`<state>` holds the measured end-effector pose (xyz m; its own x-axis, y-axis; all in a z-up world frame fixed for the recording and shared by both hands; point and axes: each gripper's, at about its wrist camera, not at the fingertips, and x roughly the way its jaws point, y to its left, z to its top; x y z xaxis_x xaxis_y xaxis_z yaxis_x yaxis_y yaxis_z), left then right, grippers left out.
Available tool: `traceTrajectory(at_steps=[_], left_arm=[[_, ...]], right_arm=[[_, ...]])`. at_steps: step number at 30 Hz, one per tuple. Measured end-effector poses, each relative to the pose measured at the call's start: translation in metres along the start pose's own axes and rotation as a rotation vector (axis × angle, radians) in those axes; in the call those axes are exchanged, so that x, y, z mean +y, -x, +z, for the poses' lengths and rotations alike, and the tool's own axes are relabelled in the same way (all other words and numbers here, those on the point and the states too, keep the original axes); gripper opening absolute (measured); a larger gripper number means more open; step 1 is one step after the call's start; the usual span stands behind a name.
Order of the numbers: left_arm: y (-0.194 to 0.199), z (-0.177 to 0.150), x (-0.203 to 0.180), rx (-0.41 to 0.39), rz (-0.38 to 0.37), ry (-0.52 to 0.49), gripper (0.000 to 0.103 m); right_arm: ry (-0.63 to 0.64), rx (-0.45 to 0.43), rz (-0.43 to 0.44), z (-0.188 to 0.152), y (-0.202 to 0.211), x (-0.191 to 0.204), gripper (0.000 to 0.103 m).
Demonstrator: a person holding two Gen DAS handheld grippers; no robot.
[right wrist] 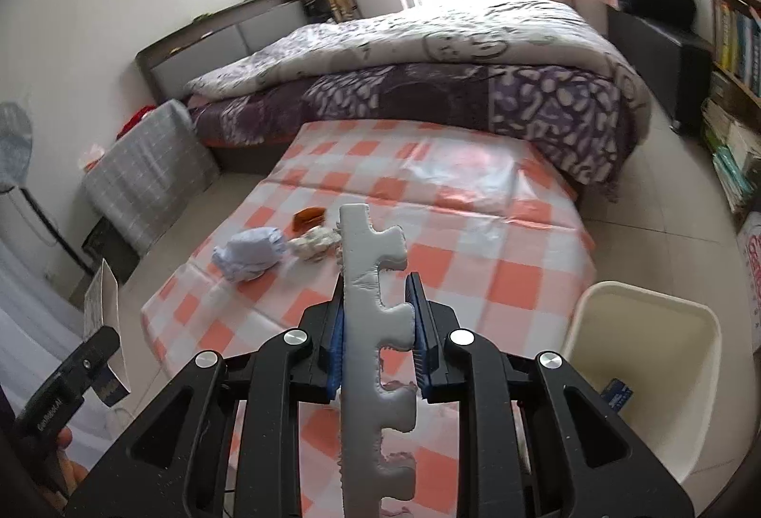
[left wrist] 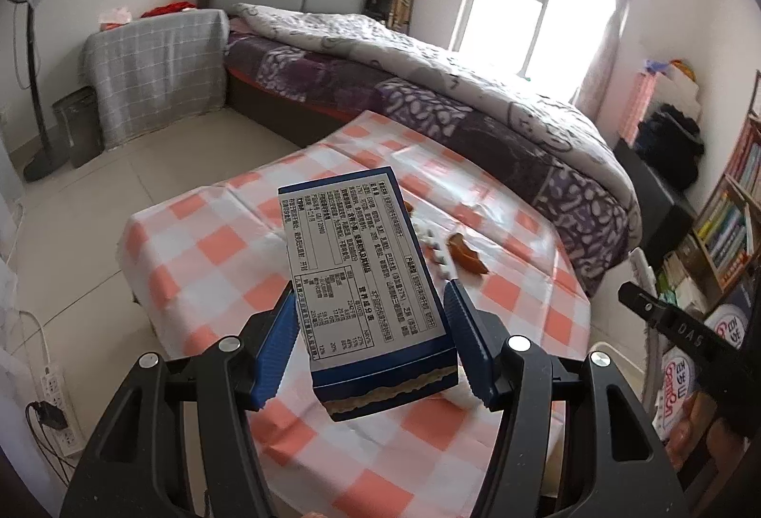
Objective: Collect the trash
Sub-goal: 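Carry the foam strip to the white bin with the right tool while the left tool carries the box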
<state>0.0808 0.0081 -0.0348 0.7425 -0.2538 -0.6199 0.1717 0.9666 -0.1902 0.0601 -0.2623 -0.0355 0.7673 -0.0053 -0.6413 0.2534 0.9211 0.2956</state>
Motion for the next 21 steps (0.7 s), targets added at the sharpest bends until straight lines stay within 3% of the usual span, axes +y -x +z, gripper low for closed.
traceTrajectory(at_steps=[11,21], left_arm=[[-0.009,-0.014,-0.061,0.022,-0.061,-0.099,0.060],[-0.021,-0.038,-0.119,0.076,-0.131,-0.207,0.060]], right_arm=[[-0.126,-0.037,-0.091,0.007,0.024,-0.067,0.022],[-0.298,0.006,-0.191,0.006,0.033,-0.139,0.025]])
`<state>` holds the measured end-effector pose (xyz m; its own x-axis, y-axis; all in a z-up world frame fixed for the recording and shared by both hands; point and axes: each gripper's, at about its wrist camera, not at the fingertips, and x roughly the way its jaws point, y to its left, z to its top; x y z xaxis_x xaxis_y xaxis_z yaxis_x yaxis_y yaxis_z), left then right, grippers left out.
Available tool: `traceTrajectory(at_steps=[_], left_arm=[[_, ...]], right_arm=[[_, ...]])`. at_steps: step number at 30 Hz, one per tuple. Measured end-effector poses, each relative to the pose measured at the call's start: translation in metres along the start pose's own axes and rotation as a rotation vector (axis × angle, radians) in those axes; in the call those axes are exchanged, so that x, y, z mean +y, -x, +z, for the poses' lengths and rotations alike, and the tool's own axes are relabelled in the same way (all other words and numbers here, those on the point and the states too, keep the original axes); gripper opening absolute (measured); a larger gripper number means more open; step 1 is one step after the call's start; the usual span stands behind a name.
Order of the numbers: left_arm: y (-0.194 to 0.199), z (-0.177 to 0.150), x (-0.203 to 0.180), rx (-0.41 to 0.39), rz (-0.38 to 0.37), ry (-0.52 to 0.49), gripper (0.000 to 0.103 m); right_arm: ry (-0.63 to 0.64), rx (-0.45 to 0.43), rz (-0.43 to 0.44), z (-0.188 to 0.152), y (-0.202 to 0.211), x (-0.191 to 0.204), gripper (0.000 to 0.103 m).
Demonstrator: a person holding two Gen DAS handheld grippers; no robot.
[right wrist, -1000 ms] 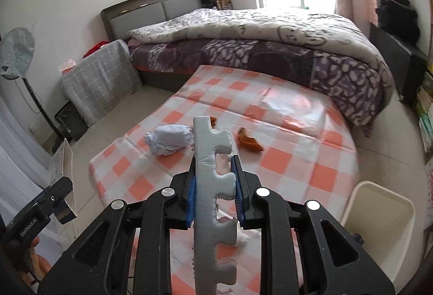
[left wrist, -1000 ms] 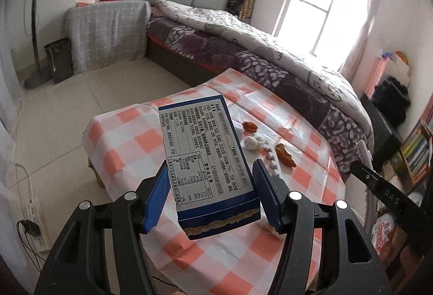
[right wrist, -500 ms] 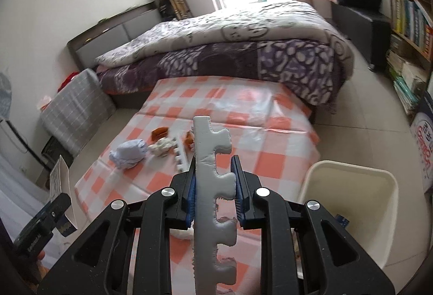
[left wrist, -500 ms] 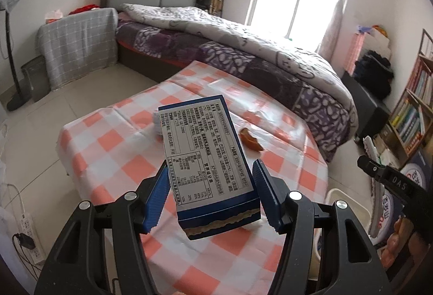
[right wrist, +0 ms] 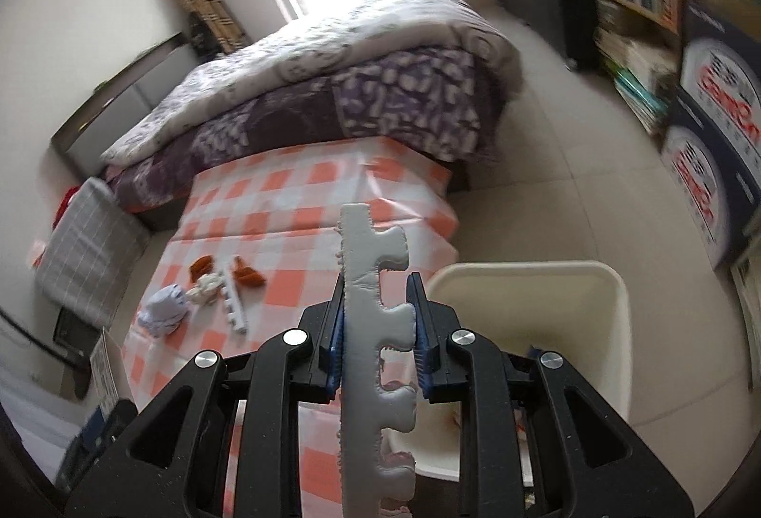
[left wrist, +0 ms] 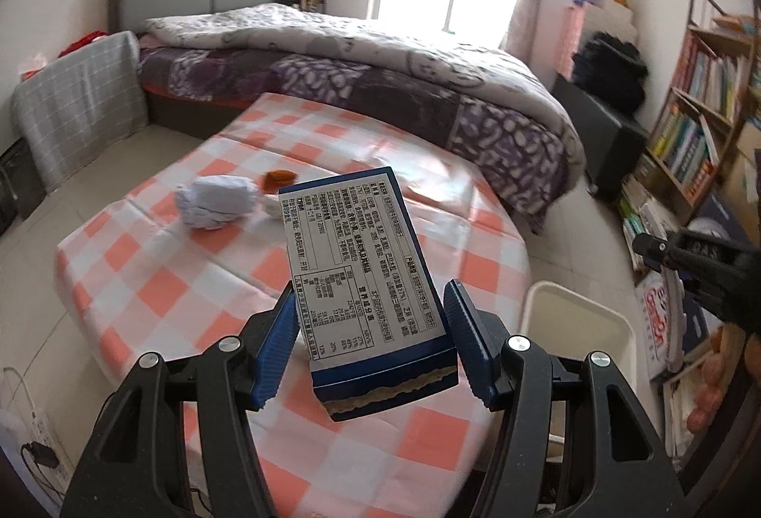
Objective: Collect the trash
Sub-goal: 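Carry the foam strip to the white bin with the right tool while the left tool carries the box, then open both tools over the white bin to drop the foam strip and box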
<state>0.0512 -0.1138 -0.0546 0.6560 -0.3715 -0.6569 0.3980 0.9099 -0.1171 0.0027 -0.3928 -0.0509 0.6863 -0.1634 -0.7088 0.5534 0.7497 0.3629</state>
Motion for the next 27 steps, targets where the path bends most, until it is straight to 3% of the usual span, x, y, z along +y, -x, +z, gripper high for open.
traceTrajectory(at_steps=[2,4,20,27], left_arm=[[-0.005,-0.002,-0.012,0.020,-0.029,-0.011,0.060],[-0.010,-0.004,-0.021,0.037,-0.052,-0.016,0.060],[-0.045,-0.018,-0.103,0.165,-0.230,-0.067,0.060],[-0.059,-0.018,-0.127,0.242,-0.386,-0.015,0.061]], right_arm=[[-0.031,0.003,-0.025,0.002,0.000,-0.014,0.034],[-0.069,-0.015,-0.044,0.005,0.003,-0.026,0.058],[-0.182,-0.084,-0.118,0.018,0.018,-0.079,0.077],[-0.260,-0.096,-0.129,0.020,0.022,-0.102,0.090]])
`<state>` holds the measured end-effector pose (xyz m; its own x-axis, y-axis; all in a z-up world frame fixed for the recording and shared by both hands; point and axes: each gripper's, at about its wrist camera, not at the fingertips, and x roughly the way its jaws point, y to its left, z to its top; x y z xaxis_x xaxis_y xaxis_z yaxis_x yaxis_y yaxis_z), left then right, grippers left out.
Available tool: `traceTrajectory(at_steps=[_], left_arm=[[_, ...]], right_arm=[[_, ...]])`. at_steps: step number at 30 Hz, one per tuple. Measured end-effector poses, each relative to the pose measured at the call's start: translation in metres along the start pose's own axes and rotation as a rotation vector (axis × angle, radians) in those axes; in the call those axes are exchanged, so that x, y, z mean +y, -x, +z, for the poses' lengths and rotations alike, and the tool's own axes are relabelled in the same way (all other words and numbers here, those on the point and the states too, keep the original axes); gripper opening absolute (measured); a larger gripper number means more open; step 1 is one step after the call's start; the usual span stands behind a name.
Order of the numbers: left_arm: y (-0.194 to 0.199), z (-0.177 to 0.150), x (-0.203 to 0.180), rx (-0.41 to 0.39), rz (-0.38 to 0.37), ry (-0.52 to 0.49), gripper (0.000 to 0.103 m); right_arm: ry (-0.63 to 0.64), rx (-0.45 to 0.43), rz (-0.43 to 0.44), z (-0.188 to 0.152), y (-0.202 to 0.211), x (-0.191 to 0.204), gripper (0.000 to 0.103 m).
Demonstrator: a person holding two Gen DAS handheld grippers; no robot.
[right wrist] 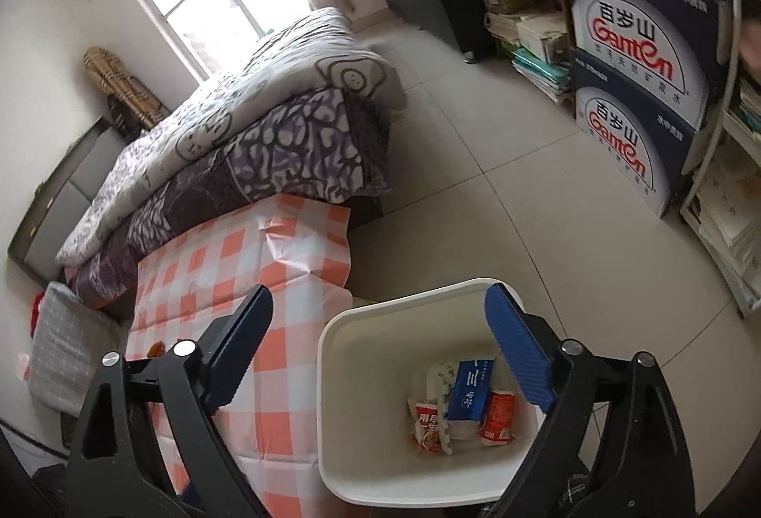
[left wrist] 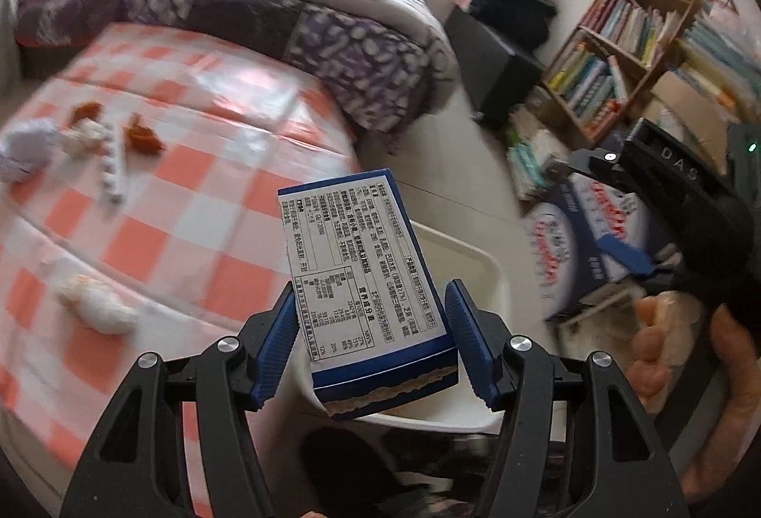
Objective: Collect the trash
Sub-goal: 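Open both tools over the white bin to drop the foam strip and box, then grasp the white rolled bundle with orange print using the left tool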
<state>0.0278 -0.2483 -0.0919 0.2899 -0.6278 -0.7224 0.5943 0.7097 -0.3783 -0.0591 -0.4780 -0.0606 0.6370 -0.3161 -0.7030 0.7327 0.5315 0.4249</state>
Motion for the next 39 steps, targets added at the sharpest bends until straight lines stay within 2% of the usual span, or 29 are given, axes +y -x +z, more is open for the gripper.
traceTrajectory(at_steps=[2,3,4,6,7,10,11,13,14,18,22,26,27,29,30,31,35,37,39], left_arm=[[-0.007,0.000,-0.002,0.030,-0.073,0.034,0.065],[-0.008,0.000,-0.001,0.040,-0.099,0.050,0.072],[-0.010,-0.001,0.000,0.048,-0.123,0.068,0.074],[-0.010,-0.001,0.003,0.058,-0.137,0.090,0.076],[-0.009,-0.001,0.006,0.057,-0.122,0.100,0.079],[-0.004,-0.001,0.024,0.026,0.070,0.145,0.080],[-0.002,-0.002,0.036,0.018,0.199,0.177,0.080],[-0.001,-0.006,0.058,0.018,0.360,0.251,0.080],[-0.001,-0.009,0.072,0.024,0.417,0.306,0.080],[-0.003,-0.018,0.123,0.064,0.523,0.509,0.080],[-0.006,-0.020,0.150,0.061,0.612,0.564,0.080],[-0.016,-0.024,0.172,0.104,0.621,0.591,0.079],[-0.018,-0.025,0.175,0.108,0.612,0.595,0.076],[-0.024,-0.025,0.177,0.135,0.587,0.573,0.052],[-0.027,-0.026,0.178,0.154,0.556,0.563,0.034],[-0.027,-0.028,0.181,0.168,0.530,0.558,0.030],[-0.006,-0.034,0.185,0.147,0.467,0.509,0.027],[0.015,-0.032,0.190,0.108,0.429,0.492,0.026],[0.045,-0.028,0.191,0.044,0.431,0.440,0.026]], right_arm=[[-0.026,-0.001,0.000,0.002,0.000,-0.006,0.091],[-0.034,0.002,0.003,0.003,-0.001,-0.008,0.092],[-0.040,0.007,0.003,0.004,-0.002,-0.010,0.093],[-0.046,0.019,0.009,0.004,-0.004,-0.011,0.093],[-0.049,0.026,0.013,0.003,-0.005,-0.011,0.094],[-0.049,0.048,0.030,0.001,-0.008,-0.008,0.094],[-0.045,0.055,0.037,0.001,-0.009,-0.006,0.094],[-0.033,0.068,0.048,-0.001,-0.010,-0.002,0.094],[-0.025,0.075,0.054,-0.002,-0.011,0.001,0.094],[0.008,0.098,0.064,-0.007,-0.014,0.010,0.094],[0.032,0.122,0.058,-0.010,-0.018,0.017,0.095],[0.062,0.140,0.051,-0.017,-0.022,0.027,0.095],[0.073,0.143,0.049,-0.019,-0.022,0.030,0.095],[0.094,0.151,0.049,-0.024,-0.023,0.039,0.095],[0.101,0.153,0.049,-0.026,-0.024,0.043,0.095],[0.111,0.156,0.049,-0.028,-0.024,0.047,0.095],[0.184,0.177,0.047,-0.042,-0.029,0.072,0.095],[0.243,0.213,0.051,-0.053,-0.037,0.090,0.095],[0.338,0.258,0.066,-0.069,-0.047,0.117,0.095]])
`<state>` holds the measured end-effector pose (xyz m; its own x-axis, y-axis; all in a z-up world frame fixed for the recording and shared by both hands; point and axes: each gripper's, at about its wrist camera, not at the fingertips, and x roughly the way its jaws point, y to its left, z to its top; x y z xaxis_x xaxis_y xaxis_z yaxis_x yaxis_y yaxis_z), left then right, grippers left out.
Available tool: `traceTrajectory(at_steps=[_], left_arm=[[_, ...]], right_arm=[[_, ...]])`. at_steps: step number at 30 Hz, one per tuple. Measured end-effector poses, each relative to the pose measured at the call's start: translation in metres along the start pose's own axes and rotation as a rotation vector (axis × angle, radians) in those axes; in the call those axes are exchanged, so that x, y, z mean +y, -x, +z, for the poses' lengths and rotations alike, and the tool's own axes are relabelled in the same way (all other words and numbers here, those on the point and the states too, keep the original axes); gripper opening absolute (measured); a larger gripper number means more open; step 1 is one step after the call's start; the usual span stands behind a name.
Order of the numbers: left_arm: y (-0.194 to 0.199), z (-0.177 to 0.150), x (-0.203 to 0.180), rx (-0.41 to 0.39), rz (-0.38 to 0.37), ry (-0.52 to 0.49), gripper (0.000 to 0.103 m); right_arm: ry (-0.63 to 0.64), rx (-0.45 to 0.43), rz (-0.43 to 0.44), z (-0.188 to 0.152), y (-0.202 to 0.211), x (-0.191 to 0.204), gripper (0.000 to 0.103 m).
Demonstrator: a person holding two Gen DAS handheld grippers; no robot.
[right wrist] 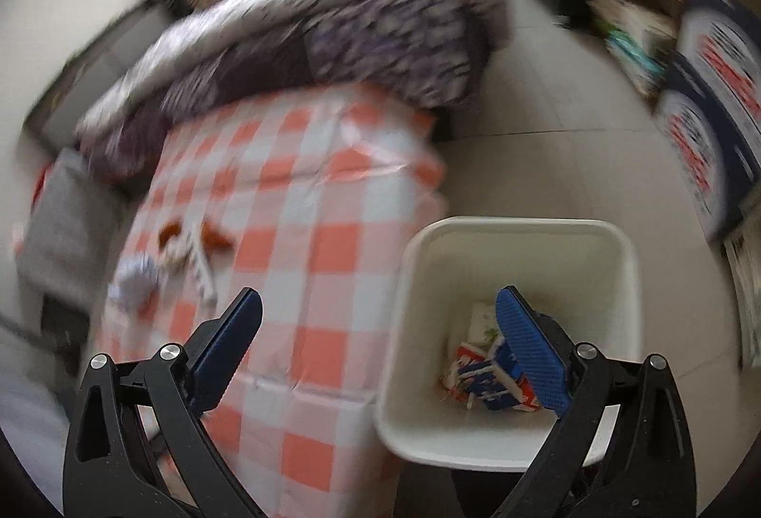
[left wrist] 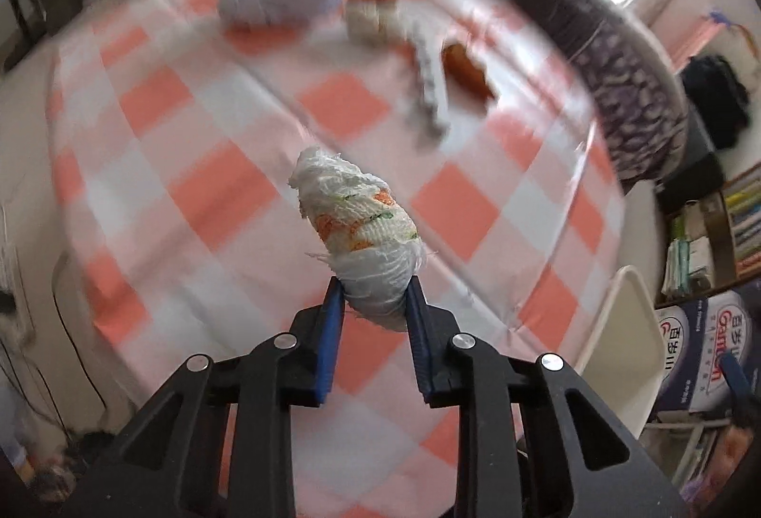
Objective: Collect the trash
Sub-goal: 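Grasp the white rolled bundle with orange print using the left tool, then grasp the second white foam strip with the right tool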
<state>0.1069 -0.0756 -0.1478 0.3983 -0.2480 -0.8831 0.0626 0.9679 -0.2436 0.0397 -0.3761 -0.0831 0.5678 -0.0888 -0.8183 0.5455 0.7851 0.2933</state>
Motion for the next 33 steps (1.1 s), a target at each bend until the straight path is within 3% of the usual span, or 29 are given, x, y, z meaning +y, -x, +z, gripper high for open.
traceTrajectory(at_steps=[5,10,14,18,23,24,25,28,33], left_arm=[[0.063,0.014,0.030,-0.170,-0.013,-0.067,0.026],[0.107,0.027,0.067,-0.291,0.017,-0.063,0.026],[0.119,0.037,0.093,-0.326,0.025,-0.022,0.026],[0.124,0.038,0.113,-0.338,0.061,-0.015,0.026],[0.123,0.038,0.126,-0.322,0.067,-0.006,0.027],[0.122,0.037,0.126,-0.322,0.071,-0.005,0.027],[0.121,0.037,0.126,-0.323,0.075,-0.002,0.027],[0.122,0.036,0.129,-0.327,0.083,0.006,0.027],[0.126,0.036,0.131,-0.357,0.101,0.012,0.027]], right_arm=[[0.320,0.061,0.033,-0.010,-0.040,0.101,0.093],[0.453,0.074,0.102,-0.016,-0.091,0.176,0.084],[0.510,0.089,0.097,-0.021,-0.143,0.216,0.080],[0.480,0.099,0.050,-0.021,-0.182,0.226,0.076],[0.493,0.057,-0.025,-0.022,-0.204,0.227,0.058],[0.500,0.050,-0.021,-0.023,-0.206,0.229,0.047],[0.502,0.046,-0.017,-0.023,-0.204,0.228,0.021],[0.504,0.061,0.000,-0.024,-0.197,0.229,0.022],[0.490,0.010,0.054,-0.025,-0.158,0.230,0.021]])
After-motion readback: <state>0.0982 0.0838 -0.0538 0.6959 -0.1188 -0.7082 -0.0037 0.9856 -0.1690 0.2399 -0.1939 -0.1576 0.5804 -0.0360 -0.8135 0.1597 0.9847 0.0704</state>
